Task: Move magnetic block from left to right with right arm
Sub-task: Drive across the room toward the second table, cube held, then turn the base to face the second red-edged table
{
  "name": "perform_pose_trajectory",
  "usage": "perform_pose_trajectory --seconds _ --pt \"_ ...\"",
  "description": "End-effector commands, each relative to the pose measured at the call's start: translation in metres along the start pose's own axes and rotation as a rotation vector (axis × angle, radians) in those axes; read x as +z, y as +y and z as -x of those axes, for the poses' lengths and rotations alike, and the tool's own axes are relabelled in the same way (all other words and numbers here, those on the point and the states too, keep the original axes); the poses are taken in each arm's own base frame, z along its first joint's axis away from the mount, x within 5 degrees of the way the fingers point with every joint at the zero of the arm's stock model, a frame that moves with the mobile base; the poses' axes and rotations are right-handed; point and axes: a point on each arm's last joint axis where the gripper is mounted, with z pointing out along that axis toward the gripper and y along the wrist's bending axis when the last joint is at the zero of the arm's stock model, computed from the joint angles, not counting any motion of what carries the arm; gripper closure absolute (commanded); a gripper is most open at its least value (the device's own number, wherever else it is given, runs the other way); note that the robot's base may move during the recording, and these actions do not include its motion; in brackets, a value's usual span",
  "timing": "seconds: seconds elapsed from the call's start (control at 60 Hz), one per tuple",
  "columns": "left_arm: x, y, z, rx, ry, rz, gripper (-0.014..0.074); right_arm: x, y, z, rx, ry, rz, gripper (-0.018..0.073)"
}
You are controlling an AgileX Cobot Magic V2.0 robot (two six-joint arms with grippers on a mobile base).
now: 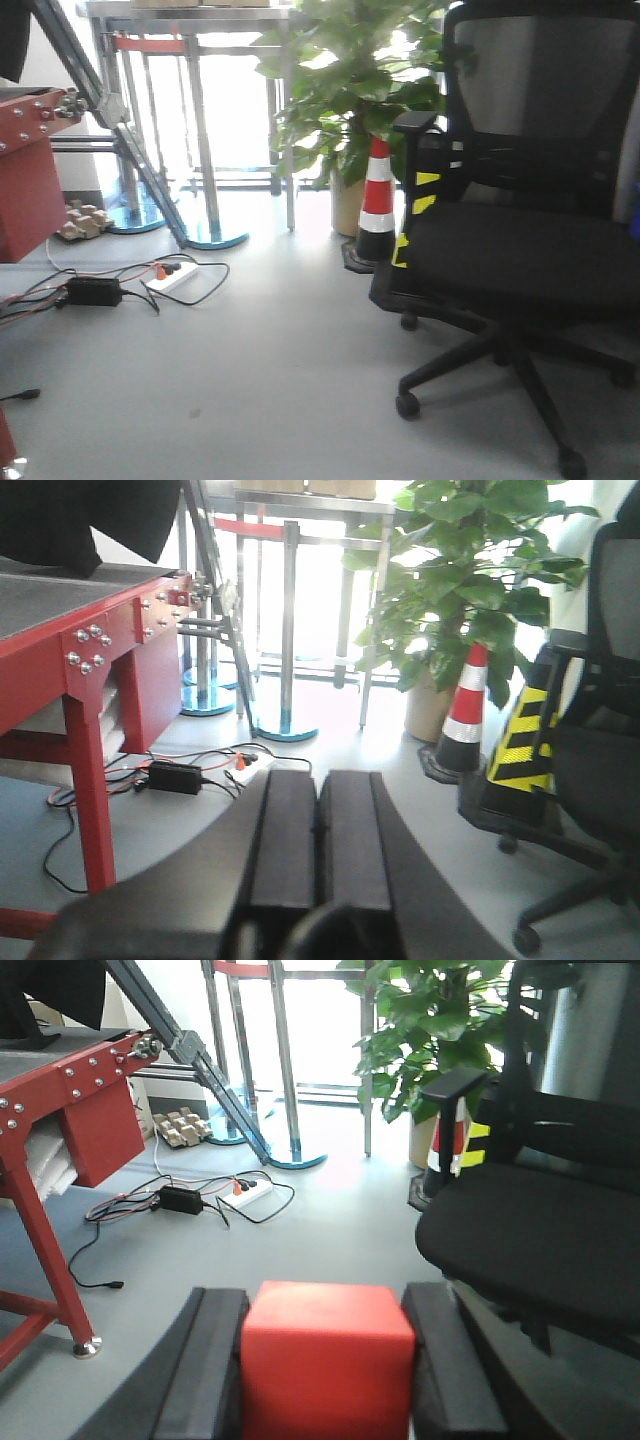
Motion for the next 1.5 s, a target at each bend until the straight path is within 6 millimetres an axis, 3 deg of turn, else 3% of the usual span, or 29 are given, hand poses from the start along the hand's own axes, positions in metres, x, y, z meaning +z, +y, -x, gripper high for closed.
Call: perform_pose_trajectory --seconds 0.0,1.484 --pt "-0.0011 -0.0002 0.0060 -0.004 -0.094 -0.004 0.0713 -0.0011 0.0019 0.0147 -0.021 -0.097 0.010 0.0344" --pt "-0.0011 -0.0002 0.0060 -0.004 -0.094 -0.004 0.0713 -0.0011 0.0019 0.0147 -0.021 -0.097 0.010 0.0344"
